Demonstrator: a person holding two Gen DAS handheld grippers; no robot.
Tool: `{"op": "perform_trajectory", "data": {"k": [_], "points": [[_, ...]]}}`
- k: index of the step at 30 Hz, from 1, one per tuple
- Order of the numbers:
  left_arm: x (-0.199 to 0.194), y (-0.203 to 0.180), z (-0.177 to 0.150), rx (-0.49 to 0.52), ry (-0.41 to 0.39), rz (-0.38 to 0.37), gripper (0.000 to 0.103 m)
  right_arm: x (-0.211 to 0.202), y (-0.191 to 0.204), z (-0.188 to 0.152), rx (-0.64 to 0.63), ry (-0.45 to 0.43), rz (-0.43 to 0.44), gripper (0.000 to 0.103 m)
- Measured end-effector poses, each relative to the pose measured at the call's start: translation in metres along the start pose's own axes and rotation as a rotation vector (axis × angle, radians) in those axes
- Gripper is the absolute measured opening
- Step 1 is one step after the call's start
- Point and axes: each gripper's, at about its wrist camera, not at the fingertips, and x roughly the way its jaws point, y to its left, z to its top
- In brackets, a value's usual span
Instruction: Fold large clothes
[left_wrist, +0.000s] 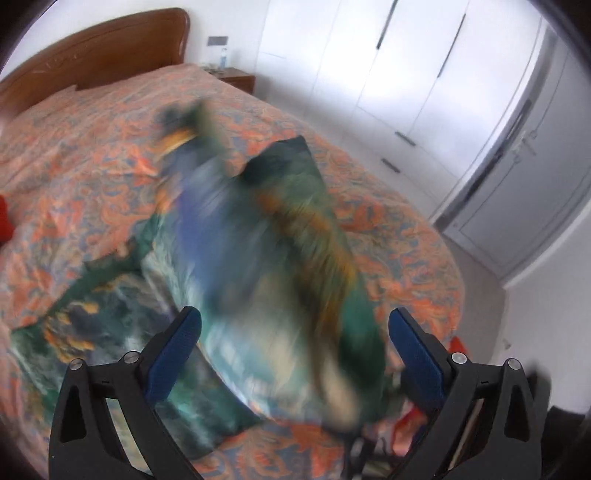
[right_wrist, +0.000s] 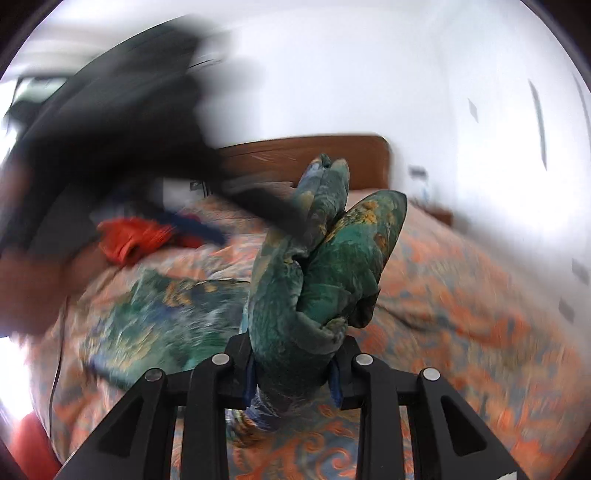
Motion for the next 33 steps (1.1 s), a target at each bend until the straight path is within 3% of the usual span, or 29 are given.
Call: {"op": "perform_trajectory", "data": {"k": [6,7,8,10,12,13,17,21,25,33], "points": [[0.008,0.017,-0.019,-0.008,0.071,0.221,0.101,-0.004,0.086,-0.012,-0.352,-0.038,-0.008,0.03],[0.011,0.022,-0.026,-0.007,0.079,0.271,0.097,-0.003,0.096,-0.013,-0.39,-0.046,-0.009,0.03],[0.011,0.023,-0.031,-0.011,0.083,0.292,0.068,-0.005,0.106,-0.017,-0.426,-0.054,-0.004,0.03],[0.013,0.036,-0.041,-0.041,0.1,0.29,0.041,-0.005,0.118,-0.02,-0.452,-0.056,0.014,0.03],[0.006,0.053,-0.046,-0.105,0.101,0.236,0.034,0.0,0.117,-0.02,-0.416,-0.023,0.025,0.033],[0.0,0.063,-0.047,-0.126,0.094,0.227,0.033,0.002,0.111,-0.019,-0.386,-0.002,0.045,0.041],[-0.028,0.103,-0.047,-0.191,0.055,0.21,0.032,-0.009,0.087,-0.009,-0.21,0.019,0.185,0.052],[-0.05,0.155,-0.056,-0.262,0.016,0.2,0.033,-0.014,0.063,-0.002,-0.092,0.05,0.218,0.052],[-0.063,0.199,-0.087,-0.332,0.007,0.235,0.033,0.005,0.057,0.004,-0.075,0.08,0.197,0.052],[-0.064,0.275,-0.161,-0.525,-0.003,0.258,0.035,0.091,0.072,0.03,-0.041,0.203,0.267,0.049]]}}
